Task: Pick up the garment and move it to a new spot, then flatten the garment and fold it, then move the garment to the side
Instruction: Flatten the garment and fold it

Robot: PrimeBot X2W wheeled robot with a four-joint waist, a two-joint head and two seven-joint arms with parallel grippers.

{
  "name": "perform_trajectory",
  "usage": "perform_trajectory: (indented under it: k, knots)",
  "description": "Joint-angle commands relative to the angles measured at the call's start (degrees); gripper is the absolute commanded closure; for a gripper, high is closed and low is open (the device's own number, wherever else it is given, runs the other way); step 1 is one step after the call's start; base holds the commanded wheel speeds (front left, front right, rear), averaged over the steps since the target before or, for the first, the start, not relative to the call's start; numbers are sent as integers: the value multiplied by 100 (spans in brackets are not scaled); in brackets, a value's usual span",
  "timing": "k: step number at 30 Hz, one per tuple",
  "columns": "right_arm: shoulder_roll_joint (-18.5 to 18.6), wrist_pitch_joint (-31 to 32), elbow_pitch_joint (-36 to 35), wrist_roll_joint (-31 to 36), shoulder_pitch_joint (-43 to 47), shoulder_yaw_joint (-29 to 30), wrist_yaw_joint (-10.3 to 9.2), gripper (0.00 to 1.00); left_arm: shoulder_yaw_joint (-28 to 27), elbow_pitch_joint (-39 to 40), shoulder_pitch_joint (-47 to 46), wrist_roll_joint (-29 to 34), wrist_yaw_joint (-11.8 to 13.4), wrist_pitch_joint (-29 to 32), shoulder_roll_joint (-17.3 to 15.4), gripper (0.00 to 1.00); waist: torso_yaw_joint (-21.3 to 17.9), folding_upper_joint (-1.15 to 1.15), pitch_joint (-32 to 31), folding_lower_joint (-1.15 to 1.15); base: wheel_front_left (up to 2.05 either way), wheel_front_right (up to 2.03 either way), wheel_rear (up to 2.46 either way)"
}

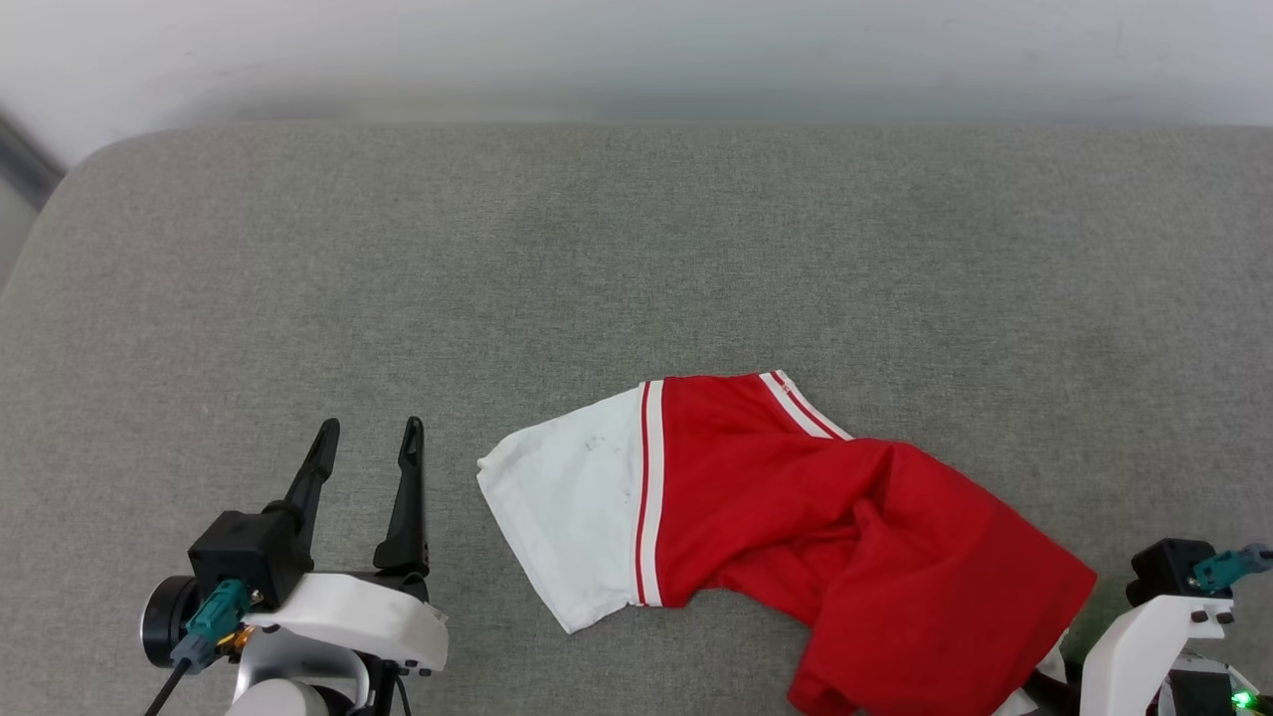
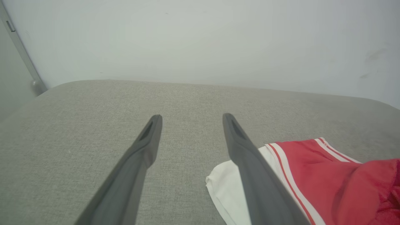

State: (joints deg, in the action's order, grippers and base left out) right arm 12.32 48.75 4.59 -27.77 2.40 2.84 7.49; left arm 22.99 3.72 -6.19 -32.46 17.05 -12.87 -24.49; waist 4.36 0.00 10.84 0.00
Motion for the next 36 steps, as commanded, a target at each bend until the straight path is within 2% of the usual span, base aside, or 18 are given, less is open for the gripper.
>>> perform_trajectory:
  k: [1,13,17,24,35,36]
  knots:
    - [-135,66,290,-27,30,-166,0,100,-14,-16,-62,3,-28,-32,23,0,18,0,6,0,0,0,0]
    - [694,-92,-376,469,-1273,350,-1,100,-11,-146,-73,-26,-45,-114,105,0,41,0,-114,0,0,0,0]
    - [909,-441,-429,702,-1838,442,0,100,-9,-145,-101,-34,-68,-124,118,0,44,0,-71,0,0,0,0]
    - [678,-1099,159,764,-2209,934,-2,100,-7,-122,-184,-18,-104,-113,59,0,12,0,152,0,0,0,0]
    - [194,-2229,1428,519,-1374,1126,-1,100,-5,-150,-268,-11,-98,-87,3,0,-30,0,323,0,0,0,0]
    - [130,-2318,1484,529,-1302,1107,-1,91,-12,-155,-241,-19,-87,-79,-7,0,-59,0,306,0,0,0,0]
